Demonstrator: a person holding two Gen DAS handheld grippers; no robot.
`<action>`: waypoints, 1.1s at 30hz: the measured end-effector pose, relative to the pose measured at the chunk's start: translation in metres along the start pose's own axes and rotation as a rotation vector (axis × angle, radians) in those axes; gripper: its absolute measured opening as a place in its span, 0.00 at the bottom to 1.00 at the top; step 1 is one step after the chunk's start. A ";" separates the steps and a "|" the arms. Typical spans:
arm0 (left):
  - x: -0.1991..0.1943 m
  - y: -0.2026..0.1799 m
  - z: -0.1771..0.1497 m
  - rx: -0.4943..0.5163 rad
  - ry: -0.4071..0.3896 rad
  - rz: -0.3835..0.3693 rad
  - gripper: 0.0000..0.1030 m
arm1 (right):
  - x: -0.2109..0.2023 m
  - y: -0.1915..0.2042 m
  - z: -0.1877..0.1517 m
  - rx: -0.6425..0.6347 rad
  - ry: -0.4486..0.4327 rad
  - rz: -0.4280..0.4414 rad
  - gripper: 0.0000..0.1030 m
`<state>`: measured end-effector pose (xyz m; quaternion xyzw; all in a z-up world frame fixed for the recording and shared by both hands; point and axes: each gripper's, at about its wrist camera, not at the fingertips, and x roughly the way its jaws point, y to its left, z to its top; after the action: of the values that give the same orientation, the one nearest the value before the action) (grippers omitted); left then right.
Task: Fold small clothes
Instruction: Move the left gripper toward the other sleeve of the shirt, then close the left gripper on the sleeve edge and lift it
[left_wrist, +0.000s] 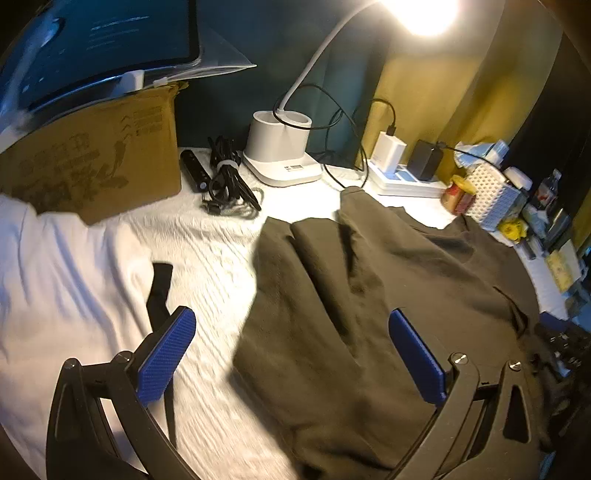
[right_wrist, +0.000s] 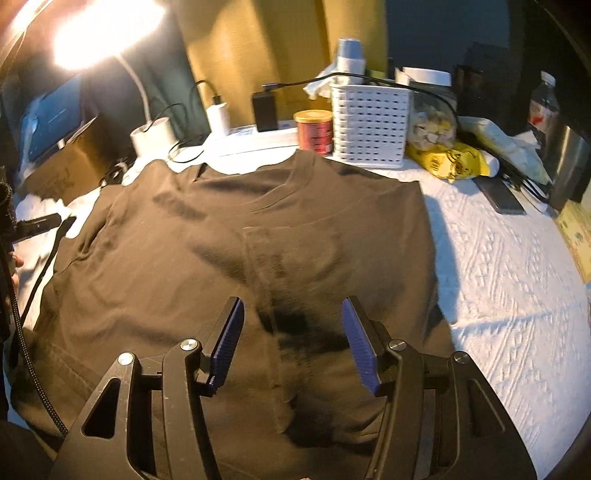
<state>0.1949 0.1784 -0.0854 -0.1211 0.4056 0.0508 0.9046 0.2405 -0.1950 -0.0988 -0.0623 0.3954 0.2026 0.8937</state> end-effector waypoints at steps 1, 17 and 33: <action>0.005 0.001 0.001 0.010 0.008 0.010 0.99 | 0.001 -0.003 0.001 0.007 0.000 -0.005 0.57; 0.068 -0.009 0.022 0.185 0.109 -0.019 0.07 | 0.009 -0.029 0.008 0.062 0.008 -0.033 0.57; 0.012 0.023 -0.006 -0.012 -0.058 0.186 0.04 | -0.011 -0.022 0.016 0.051 -0.065 0.037 0.57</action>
<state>0.1938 0.1985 -0.1023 -0.0867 0.3883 0.1407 0.9066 0.2540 -0.2146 -0.0805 -0.0256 0.3723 0.2107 0.9035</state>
